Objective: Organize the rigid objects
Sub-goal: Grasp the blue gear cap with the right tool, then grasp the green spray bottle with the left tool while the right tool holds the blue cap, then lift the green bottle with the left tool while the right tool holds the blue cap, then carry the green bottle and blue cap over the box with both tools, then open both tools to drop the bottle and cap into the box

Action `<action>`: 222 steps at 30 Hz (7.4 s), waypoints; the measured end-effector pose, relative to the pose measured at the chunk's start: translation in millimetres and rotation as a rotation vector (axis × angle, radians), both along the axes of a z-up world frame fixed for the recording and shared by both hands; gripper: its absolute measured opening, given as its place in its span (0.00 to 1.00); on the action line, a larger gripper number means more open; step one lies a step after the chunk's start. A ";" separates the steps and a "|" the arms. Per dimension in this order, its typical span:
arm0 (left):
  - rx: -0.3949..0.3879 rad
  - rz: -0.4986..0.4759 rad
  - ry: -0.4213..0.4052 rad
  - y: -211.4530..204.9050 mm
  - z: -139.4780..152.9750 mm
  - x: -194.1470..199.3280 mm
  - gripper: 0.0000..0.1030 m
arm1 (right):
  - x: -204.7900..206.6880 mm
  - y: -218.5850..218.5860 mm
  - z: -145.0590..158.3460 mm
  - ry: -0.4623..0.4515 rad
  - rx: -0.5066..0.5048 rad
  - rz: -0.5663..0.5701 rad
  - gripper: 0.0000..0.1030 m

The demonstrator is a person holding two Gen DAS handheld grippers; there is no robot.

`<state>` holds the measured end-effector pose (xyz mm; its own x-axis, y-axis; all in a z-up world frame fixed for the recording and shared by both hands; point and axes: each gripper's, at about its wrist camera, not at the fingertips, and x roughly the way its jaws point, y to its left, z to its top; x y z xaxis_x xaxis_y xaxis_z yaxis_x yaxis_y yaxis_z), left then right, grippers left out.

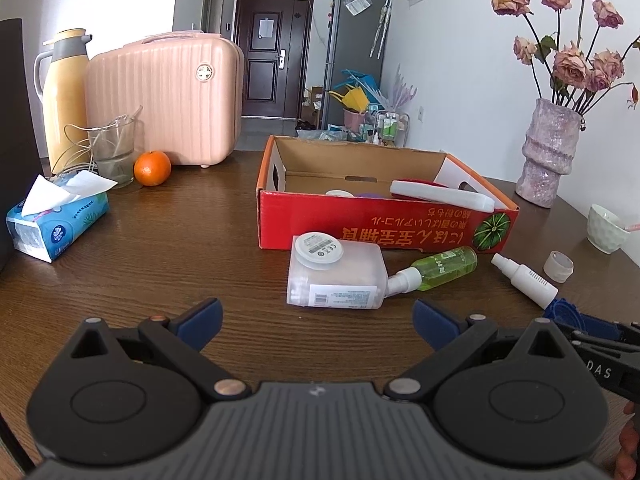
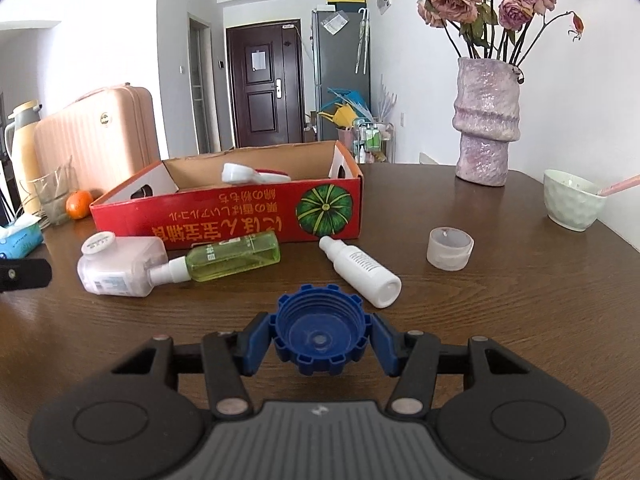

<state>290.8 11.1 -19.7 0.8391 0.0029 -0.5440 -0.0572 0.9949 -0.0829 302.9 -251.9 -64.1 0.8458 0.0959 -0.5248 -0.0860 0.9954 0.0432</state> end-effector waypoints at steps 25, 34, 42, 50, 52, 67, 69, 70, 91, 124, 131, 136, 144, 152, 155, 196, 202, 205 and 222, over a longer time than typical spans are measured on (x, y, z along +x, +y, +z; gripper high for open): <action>0.083 -0.112 -0.008 -75.9 6.0 41.7 1.00 | 24.3 -41.0 12.6 -0.067 0.009 -0.002 0.52; 0.114 -0.151 -0.003 -105.7 -6.0 72.6 1.00 | 39.4 -58.6 16.7 -0.073 0.026 -0.001 0.52; 0.136 -0.196 0.030 -123.8 -23.8 104.6 1.00 | 39.4 -69.3 15.7 -0.066 0.056 -0.030 0.52; 0.154 -0.225 0.042 -123.3 -32.4 128.5 0.98 | 39.7 -67.2 11.4 -0.054 0.047 -0.038 0.52; 0.162 -0.229 0.049 -124.3 -33.9 134.3 0.98 | 40.9 -66.6 10.3 -0.050 0.042 -0.039 0.52; 0.177 -0.333 0.164 -130.2 -56.5 160.4 0.86 | 41.7 -64.1 5.5 -0.035 0.024 -0.048 0.52; 0.164 -0.336 0.159 -129.2 -56.2 158.4 0.75 | 41.3 -64.7 6.2 -0.039 0.026 -0.048 0.52; 0.162 -0.339 0.158 -128.9 -56.2 157.1 0.72 | 40.5 -64.9 6.5 -0.041 0.027 -0.047 0.52; 0.143 -0.387 0.126 -145.4 -53.0 109.5 0.31 | 31.0 -65.3 12.6 -0.080 0.035 -0.037 0.52; 0.110 -0.300 0.160 -142.6 -51.3 81.4 0.31 | 27.2 -60.0 10.6 -0.090 -0.007 -0.046 0.52; 0.098 -0.287 0.114 -137.3 -38.2 71.0 0.30 | 24.3 -58.7 11.0 -0.104 -0.004 -0.066 0.52; 0.078 -0.276 0.082 -128.6 -23.6 60.6 0.30 | 21.7 -54.5 11.6 -0.108 0.010 -0.066 0.52; 0.023 -0.232 -0.033 -102.2 12.2 35.3 0.30 | 10.1 -38.2 23.4 -0.146 0.051 -0.027 0.52; -0.007 -0.187 -0.103 -81.9 34.8 26.2 0.30 | 6.0 -14.3 40.3 -0.178 0.052 0.019 0.52; -0.013 -0.177 -0.114 -75.3 38.7 27.5 0.31 | 6.9 -7.0 46.6 -0.193 0.050 0.033 0.52; -0.051 -0.023 -0.170 -30.0 58.4 130.9 0.31 | 124.5 45.4 78.1 -0.215 0.061 0.063 0.52; -0.051 -0.007 -0.154 -26.2 54.4 151.6 0.31 | 144.1 46.5 76.1 -0.203 0.061 0.057 0.52; -0.049 -0.002 -0.153 -24.5 53.2 161.2 0.31 | 154.7 48.2 75.9 -0.200 0.059 0.055 0.52; -0.028 0.018 -0.126 -14.3 45.9 217.2 0.31 | 210.7 59.0 66.3 -0.134 0.014 0.053 0.52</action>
<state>508.0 -3.2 26.1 0.9006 0.0051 -0.4346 -0.0625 0.9910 -0.1180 513.6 -192.9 2.2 0.9017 0.1489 -0.4058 -0.1447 0.9886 0.0412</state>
